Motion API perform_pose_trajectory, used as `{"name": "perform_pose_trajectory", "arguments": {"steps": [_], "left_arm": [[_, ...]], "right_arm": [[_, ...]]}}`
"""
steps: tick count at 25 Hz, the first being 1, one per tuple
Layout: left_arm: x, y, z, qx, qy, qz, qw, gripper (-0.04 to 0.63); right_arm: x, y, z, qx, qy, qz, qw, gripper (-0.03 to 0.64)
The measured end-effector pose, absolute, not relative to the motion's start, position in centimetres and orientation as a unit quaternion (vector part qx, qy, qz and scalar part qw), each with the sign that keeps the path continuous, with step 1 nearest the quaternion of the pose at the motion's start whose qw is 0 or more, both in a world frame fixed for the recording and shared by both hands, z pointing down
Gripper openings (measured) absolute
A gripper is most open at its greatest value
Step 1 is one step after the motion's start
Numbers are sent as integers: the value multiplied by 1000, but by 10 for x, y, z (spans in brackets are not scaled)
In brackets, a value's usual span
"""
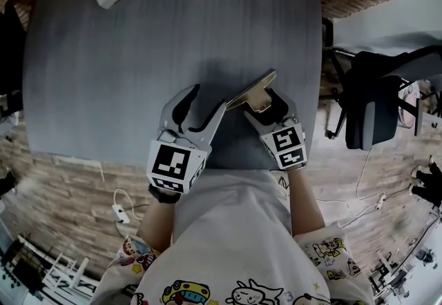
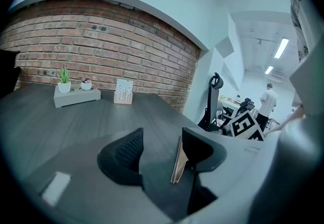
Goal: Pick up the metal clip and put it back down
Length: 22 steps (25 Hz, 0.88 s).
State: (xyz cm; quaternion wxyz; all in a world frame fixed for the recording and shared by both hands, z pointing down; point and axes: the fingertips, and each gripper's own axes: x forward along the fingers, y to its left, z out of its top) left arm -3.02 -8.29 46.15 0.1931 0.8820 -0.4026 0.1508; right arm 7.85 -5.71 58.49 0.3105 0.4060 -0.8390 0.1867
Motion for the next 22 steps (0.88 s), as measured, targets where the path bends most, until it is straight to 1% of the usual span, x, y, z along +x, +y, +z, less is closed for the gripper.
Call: {"name": "perform_pose_trajectory", "arguments": {"steps": [7, 15, 22], "left_arm": [[-36, -83, 461, 879, -408, 152, 195, 245], [-42, -83, 461, 874, -419, 149, 196, 244], [-47, -83, 462, 873, -421, 147, 198, 244]], "right_arm": [[76, -61, 589, 403, -835, 178, 329, 360], [78, -61, 589, 405, -834, 179, 330, 366], [78, -62, 592, 405, -833, 178, 331, 347]]}}
